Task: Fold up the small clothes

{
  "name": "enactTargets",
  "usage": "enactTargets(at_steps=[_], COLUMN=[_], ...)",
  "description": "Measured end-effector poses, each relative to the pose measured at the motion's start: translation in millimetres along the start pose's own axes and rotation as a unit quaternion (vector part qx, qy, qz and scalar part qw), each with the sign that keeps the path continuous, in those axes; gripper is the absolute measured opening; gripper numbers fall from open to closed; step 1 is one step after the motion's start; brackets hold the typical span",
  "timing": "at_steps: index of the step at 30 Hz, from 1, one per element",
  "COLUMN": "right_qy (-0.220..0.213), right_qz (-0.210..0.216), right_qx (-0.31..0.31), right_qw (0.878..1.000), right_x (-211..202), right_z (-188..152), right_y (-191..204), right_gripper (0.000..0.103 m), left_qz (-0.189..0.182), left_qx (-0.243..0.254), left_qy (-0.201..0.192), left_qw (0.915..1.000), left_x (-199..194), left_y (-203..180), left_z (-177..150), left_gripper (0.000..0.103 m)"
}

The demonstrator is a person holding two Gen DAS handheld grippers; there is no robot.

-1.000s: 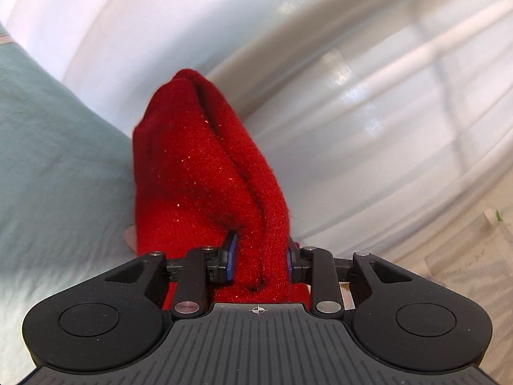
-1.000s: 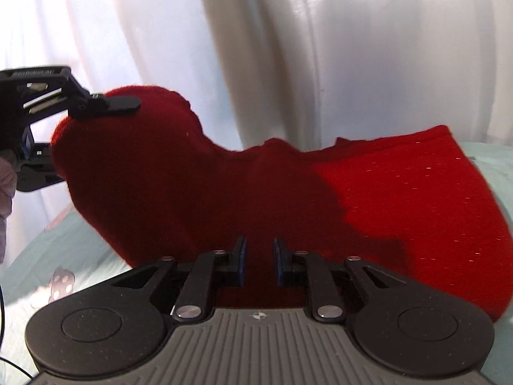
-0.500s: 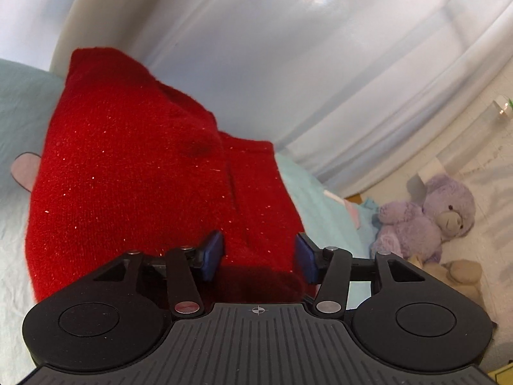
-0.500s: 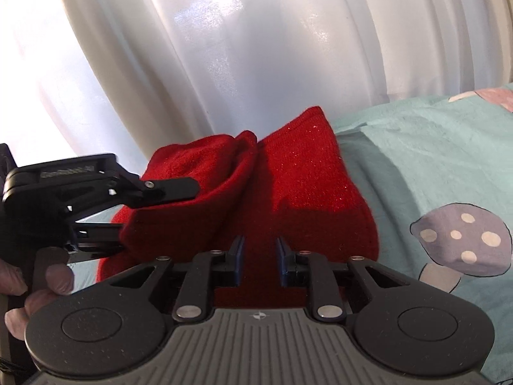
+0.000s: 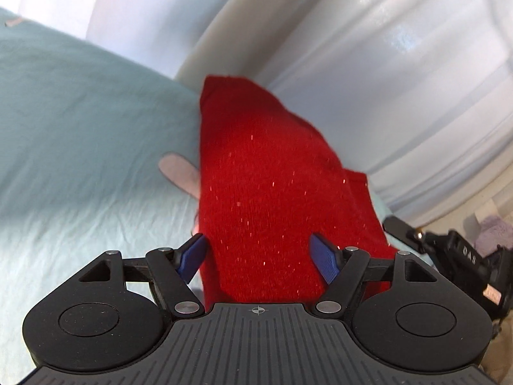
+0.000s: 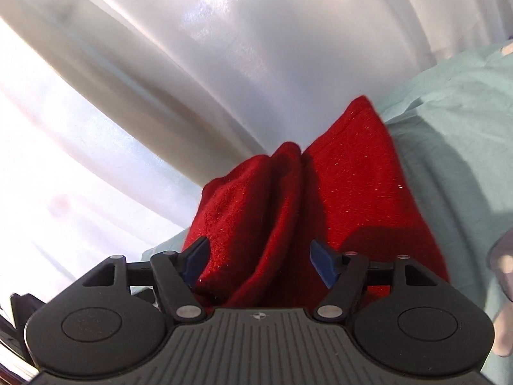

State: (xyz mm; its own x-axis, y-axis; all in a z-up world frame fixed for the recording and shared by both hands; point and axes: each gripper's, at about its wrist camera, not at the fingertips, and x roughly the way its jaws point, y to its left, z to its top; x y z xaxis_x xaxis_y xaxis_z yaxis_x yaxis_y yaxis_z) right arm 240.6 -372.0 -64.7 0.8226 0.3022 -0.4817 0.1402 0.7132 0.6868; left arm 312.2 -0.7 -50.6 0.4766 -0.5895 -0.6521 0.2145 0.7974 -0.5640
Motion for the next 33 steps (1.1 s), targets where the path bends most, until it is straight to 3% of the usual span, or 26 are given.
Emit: enactTargets(at_steps=[4, 6, 9, 10, 12, 14, 15, 17, 20, 22, 25, 26, 29, 31, 33], right_qy=[0.051, 0.054, 0.062, 0.065, 0.069, 0.070, 0.064, 0.028, -0.067, -0.099, -0.135, -0.144, -0.127, -0.097, -0.095], right_qz=[-0.010, -0.011, 0.006, 0.003, -0.007, -0.026, -0.040, -0.083, -0.135, -0.142, -0.187, -0.204, -0.237, -0.254, -0.268], right_qx=[0.006, -0.014, -0.043, -0.056, -0.079, -0.103, -0.131, -0.214, -0.351, -0.372, -0.390, -0.388, -0.361, -0.351, -0.340], right_qw=[0.999, 0.998, 0.997, 0.996, 0.994, 0.992, 0.989, 0.973, 0.924, 0.912, 0.892, 0.887, 0.893, 0.896, 0.896], right_x=[39, 47, 60, 64, 73, 81, 82, 75, 48, 29, 9, 6, 6, 15, 17], right_z=[9, 11, 13, 12, 9, 5, 1, -9, -32, -38, -45, -45, -43, -41, -40], right_y=[3, 13, 29, 34, 43, 49, 57, 79, 114, 120, 112, 106, 79, 59, 41], right_gripper=[0.078, 0.076, 0.061, 0.052, 0.049, 0.036, 0.028, 0.024, 0.022, 0.022, 0.022, 0.022, 0.022, 0.022, 0.022], left_qz=[-0.013, -0.011, -0.002, 0.000, 0.003, 0.005, 0.005, 0.000, -0.027, -0.028, -0.019, -0.016, -0.015, 0.022, 0.044], left_qx=[-0.059, -0.048, -0.027, -0.025, -0.023, -0.023, -0.022, -0.014, 0.004, 0.021, 0.043, 0.046, 0.048, 0.065, 0.069], left_qy=[0.018, 0.016, 0.015, 0.015, 0.014, 0.014, 0.012, 0.000, -0.016, -0.016, 0.001, 0.009, 0.038, 0.050, 0.059], left_qw=[0.9980, 0.9986, 0.9995, 0.9996, 0.9996, 0.9996, 0.9997, 0.9999, 0.9995, 0.9993, 0.9989, 0.9988, 0.9980, 0.9964, 0.9949], left_x=[16, 15, 15, 17, 18, 19, 14, 3, -22, -33, -32, -28, -11, 2, 9], left_y=[17, 16, 11, 9, 8, 6, 1, -4, -10, -12, -15, -16, -22, -26, -28], left_z=[-5, -5, -9, -9, -10, -12, -14, -15, -19, -23, -32, -35, -42, -46, -48], left_gripper=[0.087, 0.087, 0.088, 0.088, 0.089, 0.089, 0.089, 0.088, 0.087, 0.087, 0.088, 0.088, 0.088, 0.086, 0.087])
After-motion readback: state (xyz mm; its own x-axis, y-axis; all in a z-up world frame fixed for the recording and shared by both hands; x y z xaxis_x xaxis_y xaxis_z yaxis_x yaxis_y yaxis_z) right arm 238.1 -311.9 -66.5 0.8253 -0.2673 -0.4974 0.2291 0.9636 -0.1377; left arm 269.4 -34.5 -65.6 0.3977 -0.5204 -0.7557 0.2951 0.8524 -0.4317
